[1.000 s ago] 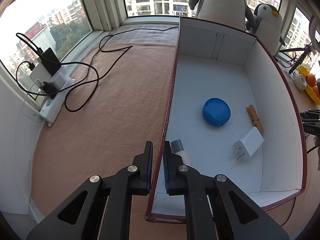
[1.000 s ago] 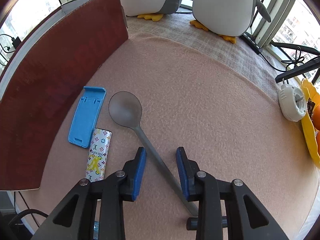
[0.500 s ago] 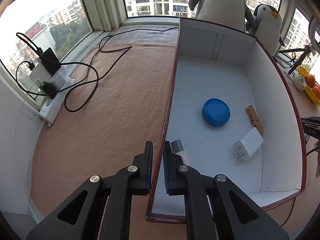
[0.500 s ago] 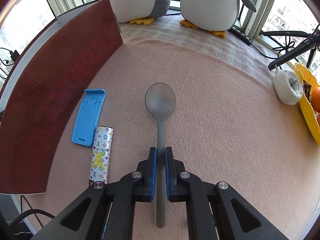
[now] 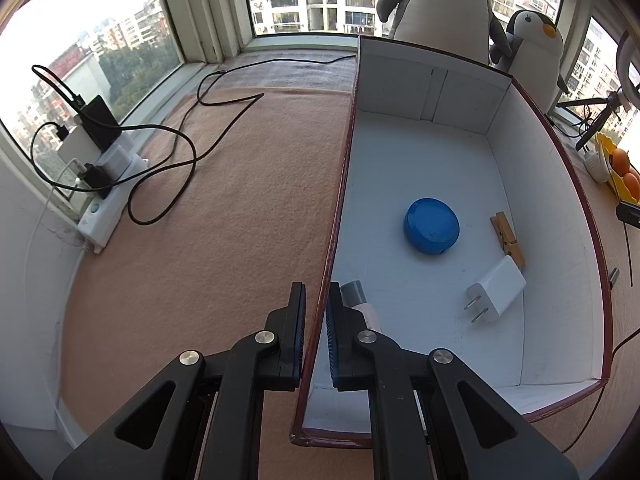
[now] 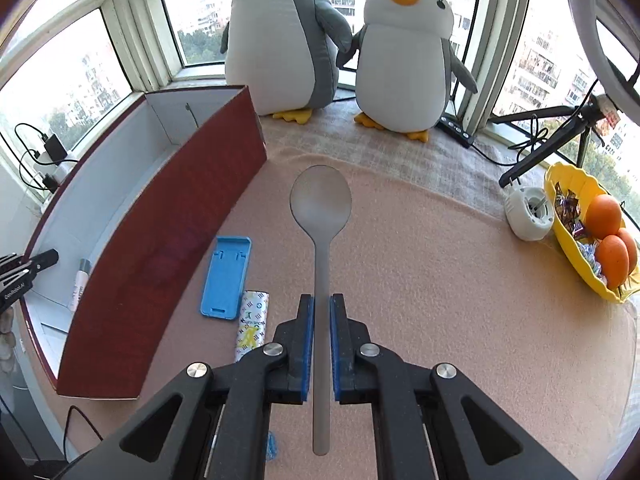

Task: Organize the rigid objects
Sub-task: 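Carry the grey spoon into the box and release it beside the tape measure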

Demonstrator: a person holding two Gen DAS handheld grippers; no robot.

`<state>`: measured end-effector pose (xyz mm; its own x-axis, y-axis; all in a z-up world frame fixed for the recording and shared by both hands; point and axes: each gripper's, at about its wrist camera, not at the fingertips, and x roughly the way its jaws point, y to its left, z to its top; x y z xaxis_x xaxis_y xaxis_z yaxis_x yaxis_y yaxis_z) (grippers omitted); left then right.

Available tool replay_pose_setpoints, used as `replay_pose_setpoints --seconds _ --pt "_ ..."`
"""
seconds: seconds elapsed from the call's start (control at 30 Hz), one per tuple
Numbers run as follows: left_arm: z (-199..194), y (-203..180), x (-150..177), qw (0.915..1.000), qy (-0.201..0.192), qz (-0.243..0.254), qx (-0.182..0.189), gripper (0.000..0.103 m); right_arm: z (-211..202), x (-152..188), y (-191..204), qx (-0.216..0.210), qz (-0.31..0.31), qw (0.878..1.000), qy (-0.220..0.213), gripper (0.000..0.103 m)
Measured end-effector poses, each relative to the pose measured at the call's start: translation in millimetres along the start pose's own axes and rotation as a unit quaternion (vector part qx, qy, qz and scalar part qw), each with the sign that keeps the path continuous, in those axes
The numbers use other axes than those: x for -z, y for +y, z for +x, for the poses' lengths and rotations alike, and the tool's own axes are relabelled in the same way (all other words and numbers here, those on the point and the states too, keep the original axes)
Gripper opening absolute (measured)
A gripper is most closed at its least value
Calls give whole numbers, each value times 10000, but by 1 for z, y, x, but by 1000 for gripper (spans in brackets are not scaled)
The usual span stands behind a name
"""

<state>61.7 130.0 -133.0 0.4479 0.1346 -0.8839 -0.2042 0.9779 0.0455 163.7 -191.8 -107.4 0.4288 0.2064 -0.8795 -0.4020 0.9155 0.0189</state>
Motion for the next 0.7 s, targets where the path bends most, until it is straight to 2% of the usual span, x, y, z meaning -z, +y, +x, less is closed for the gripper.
replay_pose_setpoints --seconds 0.17,0.37,0.47,0.7 --pt "0 -1 -1 10000 -3 2 -6 9 -27 -19 31 -136 -240 9991 -326 7" --pt "0 -2 -1 10000 -6 -4 -1 9 -45 -34 79 -512 -550 9957 -544 7" --pt "0 -3 -2 10000 -14 -12 5 9 -47 -40 104 -706 -710 9932 -588 7" --pt "-1 -2 -2 10000 -40 -52 29 9 -40 -44 148 -870 -1042 9893 -543 7"
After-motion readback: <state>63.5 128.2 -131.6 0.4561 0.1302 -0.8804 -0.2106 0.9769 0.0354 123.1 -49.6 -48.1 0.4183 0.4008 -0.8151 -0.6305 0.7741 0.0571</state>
